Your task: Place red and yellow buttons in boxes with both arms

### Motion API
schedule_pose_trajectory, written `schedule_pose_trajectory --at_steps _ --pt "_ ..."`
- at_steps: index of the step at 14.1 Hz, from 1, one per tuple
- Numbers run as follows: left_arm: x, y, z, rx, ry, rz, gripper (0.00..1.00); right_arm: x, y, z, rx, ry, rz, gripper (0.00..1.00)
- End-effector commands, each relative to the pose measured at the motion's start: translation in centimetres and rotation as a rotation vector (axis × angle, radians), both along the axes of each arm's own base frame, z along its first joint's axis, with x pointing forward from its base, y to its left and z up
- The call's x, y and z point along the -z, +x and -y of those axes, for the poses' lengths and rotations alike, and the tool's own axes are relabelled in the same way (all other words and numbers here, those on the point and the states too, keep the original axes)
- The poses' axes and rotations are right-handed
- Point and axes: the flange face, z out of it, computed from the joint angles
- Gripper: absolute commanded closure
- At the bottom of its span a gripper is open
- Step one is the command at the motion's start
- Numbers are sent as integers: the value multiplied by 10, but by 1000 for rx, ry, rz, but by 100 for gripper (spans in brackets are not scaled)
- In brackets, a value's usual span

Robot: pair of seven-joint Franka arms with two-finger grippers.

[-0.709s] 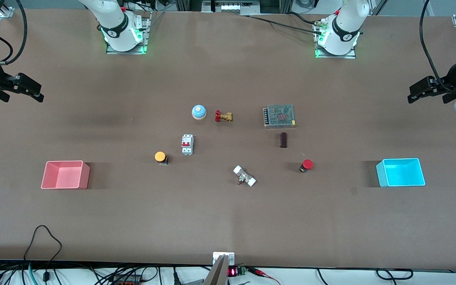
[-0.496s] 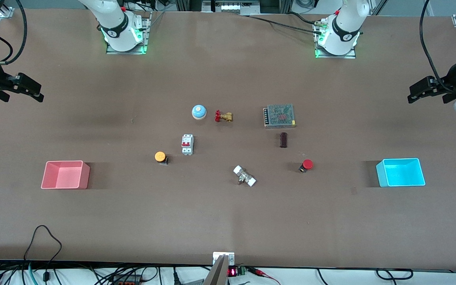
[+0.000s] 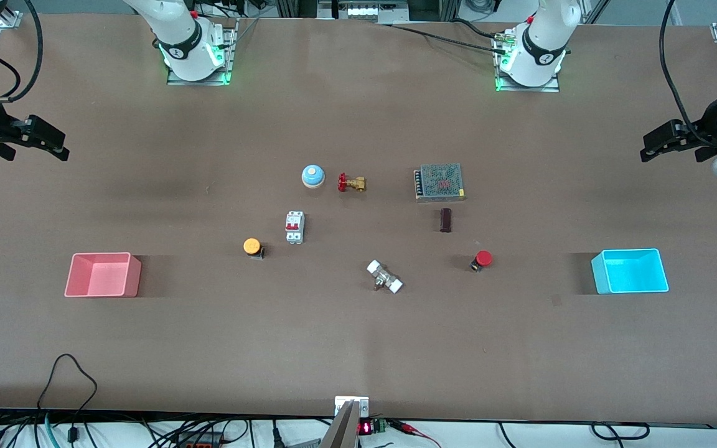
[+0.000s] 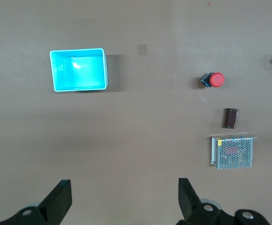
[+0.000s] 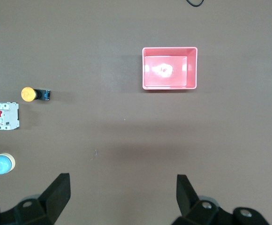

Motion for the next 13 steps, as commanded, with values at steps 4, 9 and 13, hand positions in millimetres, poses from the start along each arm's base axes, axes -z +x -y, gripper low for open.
schedule_pose_trajectory --at_steps 4,9,13 --pt "29 12 10 5 15 -78 0 34 28 -24 -51 -13 -41 0" --pt "83 60 54 37 8 -140 0 118 67 -100 -149 -19 -62 0" --pt "126 91 81 -4 -6 -180 0 169 77 -164 -248 -30 -52 0"
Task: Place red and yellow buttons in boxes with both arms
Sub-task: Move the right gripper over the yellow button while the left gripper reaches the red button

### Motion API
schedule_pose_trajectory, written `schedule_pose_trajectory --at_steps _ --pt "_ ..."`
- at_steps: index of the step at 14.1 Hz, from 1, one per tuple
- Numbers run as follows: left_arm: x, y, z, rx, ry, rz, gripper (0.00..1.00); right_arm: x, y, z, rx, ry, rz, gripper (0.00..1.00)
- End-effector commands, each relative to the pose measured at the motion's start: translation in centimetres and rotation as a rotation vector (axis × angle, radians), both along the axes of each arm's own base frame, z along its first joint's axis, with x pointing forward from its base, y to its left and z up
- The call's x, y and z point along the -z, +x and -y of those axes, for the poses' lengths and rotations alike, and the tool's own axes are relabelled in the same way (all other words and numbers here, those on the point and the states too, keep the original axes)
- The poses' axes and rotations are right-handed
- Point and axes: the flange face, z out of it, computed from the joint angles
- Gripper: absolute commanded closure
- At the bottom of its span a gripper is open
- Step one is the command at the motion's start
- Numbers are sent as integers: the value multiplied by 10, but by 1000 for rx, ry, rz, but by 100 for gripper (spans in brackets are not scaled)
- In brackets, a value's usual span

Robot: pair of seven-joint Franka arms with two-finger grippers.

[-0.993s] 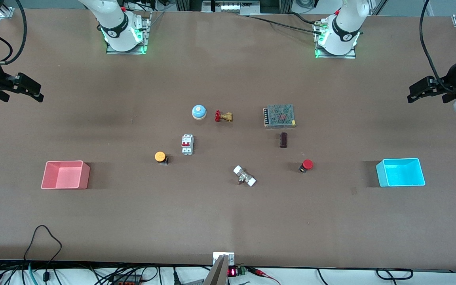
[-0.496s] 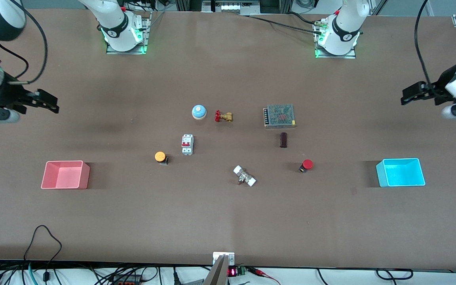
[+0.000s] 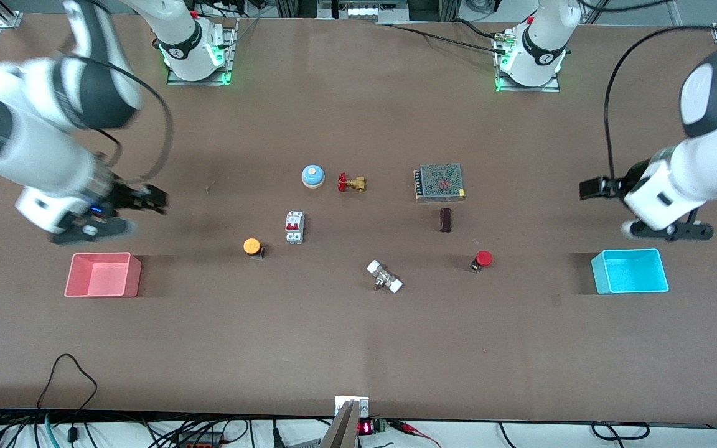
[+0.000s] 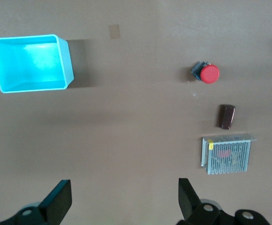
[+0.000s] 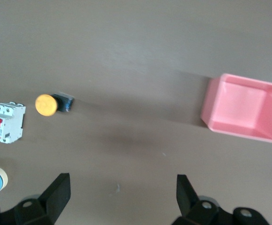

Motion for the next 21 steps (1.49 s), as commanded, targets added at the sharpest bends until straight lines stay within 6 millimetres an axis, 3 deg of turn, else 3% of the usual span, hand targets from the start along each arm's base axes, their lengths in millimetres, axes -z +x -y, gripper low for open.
schedule_pose_trajectory --at_steps 1,6,10,12,16,18,21 --pt "25 26 21 -40 7 -11 0 19 5 -32 -42 -6 -9 0" --pt "93 54 54 -182 -14 36 0 72 25 -55 6 94 -60 0" --pt "149 61 104 -243 -49 32 0 108 23 -109 74 77 -75 0" --pt "177 59 108 -246 -38 -4 0 120 22 -135 94 70 -57 0" --pt "205 58 117 -239 -31 -35 0 158 30 -136 123 69 -24 0" --pt "209 59 136 -229 -42 6 0 169 31 -134 128 66 -22 0" --pt "217 61 139 -235 -53 13 0 182 29 -132 161 52 -38 0"
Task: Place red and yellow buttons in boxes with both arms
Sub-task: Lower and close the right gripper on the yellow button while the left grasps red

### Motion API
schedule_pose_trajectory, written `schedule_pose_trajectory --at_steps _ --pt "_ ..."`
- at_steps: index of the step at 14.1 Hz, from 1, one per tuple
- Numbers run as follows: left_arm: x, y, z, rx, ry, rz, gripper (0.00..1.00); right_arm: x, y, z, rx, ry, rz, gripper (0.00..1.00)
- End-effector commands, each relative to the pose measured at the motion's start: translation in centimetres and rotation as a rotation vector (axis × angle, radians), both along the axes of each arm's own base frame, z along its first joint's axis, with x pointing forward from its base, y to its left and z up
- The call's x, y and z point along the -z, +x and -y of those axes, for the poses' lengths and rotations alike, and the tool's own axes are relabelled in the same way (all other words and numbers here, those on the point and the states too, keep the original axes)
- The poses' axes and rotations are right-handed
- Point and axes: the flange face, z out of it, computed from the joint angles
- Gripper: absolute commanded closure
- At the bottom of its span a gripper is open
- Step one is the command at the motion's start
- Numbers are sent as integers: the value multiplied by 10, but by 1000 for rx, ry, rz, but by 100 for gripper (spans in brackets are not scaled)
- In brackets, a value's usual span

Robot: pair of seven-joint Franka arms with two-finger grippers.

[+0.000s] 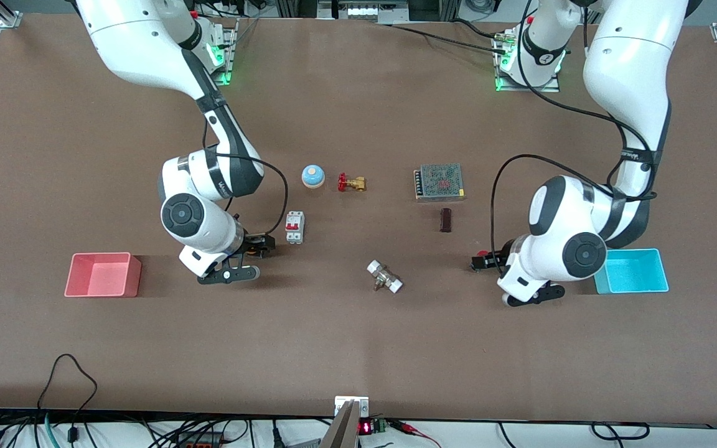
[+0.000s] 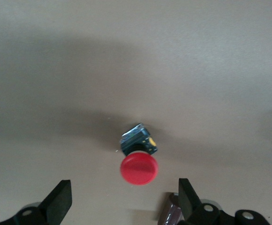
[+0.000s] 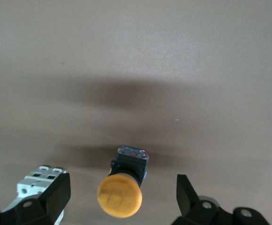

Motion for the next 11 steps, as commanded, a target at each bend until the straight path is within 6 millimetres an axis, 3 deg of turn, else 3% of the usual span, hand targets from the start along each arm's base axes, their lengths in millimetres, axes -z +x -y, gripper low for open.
schedule_pose_trajectory --at_steps 1,2,6,9,11 --pt "14 4 10 -12 -16 -11 0 4 2 -4 58 -3 -2 0" --pt "28 4 13 -8 -12 -7 0 7 1 -4 71 -11 -8 0" --pt "45 8 14 -20 -17 47 0 17 -5 -2 122 -23 -30 0" --pt "48 4 11 -15 -10 18 17 29 -6 -4 152 -32 -34 0" --pt "50 -6 18 4 3 -40 17 36 -9 -2 155 -37 -47 0"
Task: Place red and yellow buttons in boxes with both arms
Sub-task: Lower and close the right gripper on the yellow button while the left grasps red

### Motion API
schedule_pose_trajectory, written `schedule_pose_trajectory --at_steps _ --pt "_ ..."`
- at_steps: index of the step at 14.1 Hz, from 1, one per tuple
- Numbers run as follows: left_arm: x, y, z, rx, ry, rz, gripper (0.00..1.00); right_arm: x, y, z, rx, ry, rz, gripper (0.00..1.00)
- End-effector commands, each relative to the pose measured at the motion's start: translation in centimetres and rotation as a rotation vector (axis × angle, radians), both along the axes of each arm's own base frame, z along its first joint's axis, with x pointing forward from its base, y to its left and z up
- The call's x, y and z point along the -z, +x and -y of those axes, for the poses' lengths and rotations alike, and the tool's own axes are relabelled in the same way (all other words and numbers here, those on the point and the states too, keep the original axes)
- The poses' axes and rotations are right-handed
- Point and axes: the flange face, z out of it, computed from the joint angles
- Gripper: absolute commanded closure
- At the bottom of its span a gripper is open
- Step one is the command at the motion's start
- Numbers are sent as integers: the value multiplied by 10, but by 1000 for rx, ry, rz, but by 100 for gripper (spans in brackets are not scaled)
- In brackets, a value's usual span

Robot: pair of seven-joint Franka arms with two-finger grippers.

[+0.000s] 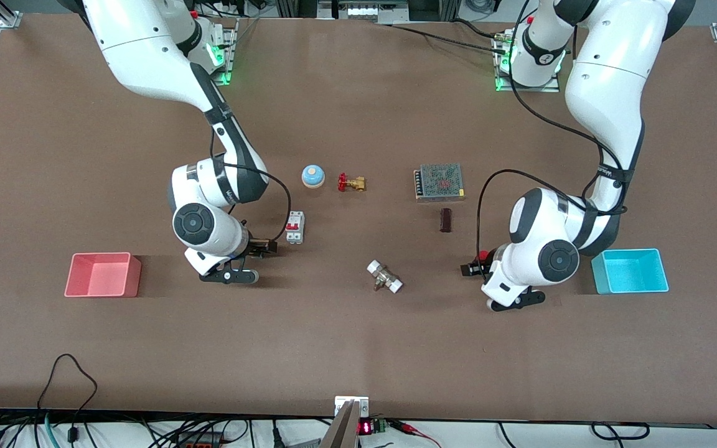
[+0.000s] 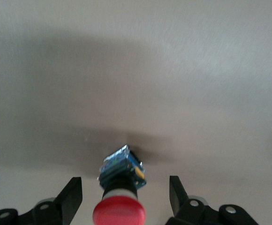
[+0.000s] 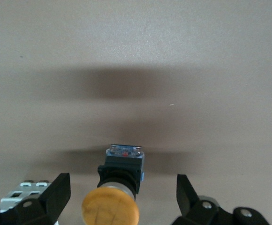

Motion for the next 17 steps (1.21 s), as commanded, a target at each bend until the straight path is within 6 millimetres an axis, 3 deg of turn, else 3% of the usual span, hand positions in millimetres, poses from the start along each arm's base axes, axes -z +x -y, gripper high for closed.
schedule_pose_trajectory --at_steps 1,4,5,6,11,15,17 --pt "-6 -5 6 6 4 -32 21 7 -3 -2 15 -5 -8 0" --pt "-8 -5 5 5 8 -45 38 8 -4 -3 12 -4 -10 4" --pt "-10 -4 4 3 8 -40 42 8 -3 -3 13 -3 -9 15" --pt "-11 -3 3 2 10 -37 45 9 -4 -3 17 -2 -11 31" --pt "-12 -1 1 0 11 -30 60 11 -4 -5 3 1 -10 71" --pt "-23 2 -6 -3 9 -17 69 1 0 -7 -2 10 8 78" --pt "-41 6 -14 -10 7 2 70 -23 14 0 2 22 51 81"
